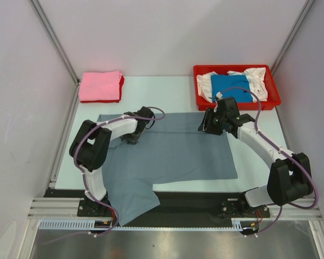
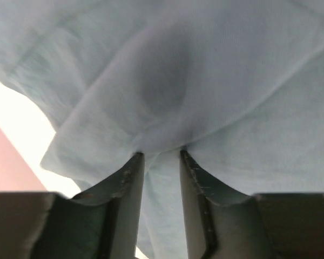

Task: Fold and stack the t-shirts
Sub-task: Fold the tshirt

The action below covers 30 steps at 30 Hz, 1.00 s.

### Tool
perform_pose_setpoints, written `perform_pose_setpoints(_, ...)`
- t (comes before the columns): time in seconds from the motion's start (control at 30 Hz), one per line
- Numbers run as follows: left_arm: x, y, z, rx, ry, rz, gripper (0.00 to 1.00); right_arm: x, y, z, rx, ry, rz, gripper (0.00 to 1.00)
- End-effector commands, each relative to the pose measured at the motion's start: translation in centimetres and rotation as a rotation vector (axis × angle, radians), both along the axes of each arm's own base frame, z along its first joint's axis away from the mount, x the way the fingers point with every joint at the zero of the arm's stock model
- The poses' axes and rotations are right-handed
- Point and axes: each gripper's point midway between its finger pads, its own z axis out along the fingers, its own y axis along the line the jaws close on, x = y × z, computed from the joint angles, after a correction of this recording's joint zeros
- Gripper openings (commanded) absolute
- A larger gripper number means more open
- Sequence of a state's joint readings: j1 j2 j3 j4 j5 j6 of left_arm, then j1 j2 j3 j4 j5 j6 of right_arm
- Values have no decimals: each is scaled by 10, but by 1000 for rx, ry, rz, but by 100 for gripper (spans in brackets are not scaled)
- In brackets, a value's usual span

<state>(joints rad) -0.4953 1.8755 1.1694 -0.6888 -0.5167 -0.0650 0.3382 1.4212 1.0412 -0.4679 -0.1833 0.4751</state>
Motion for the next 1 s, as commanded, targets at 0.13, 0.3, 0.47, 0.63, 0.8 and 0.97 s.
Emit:
perform_pose_setpoints(0.13, 38, 8, 23, 122, -142, 2, 45, -10, -3, 10, 9, -33, 18, 48)
perform_pose_setpoints(0.3, 50, 9, 27, 127, -163, 2, 40, -11, -6, 11, 7, -32, 21, 48)
perform_pose_setpoints(0.47, 72, 14, 39, 161, -213, 4, 31, -10, -8, 11, 4, -29, 21, 48)
perform_pose_setpoints(0.63, 102, 32, 42, 205, -229, 39, 9, -14, -7, 9, 13, -5, 27, 48)
perform_pose_setpoints(0.8, 129, 37, 64, 202, -297, 38, 38, -20, -11, 7, -3, 7, 29, 48)
perform_pose_setpoints(0.97, 170, 24, 79, 166, -386, 14, 55, -27, -11, 2, 4, 30, 26, 48)
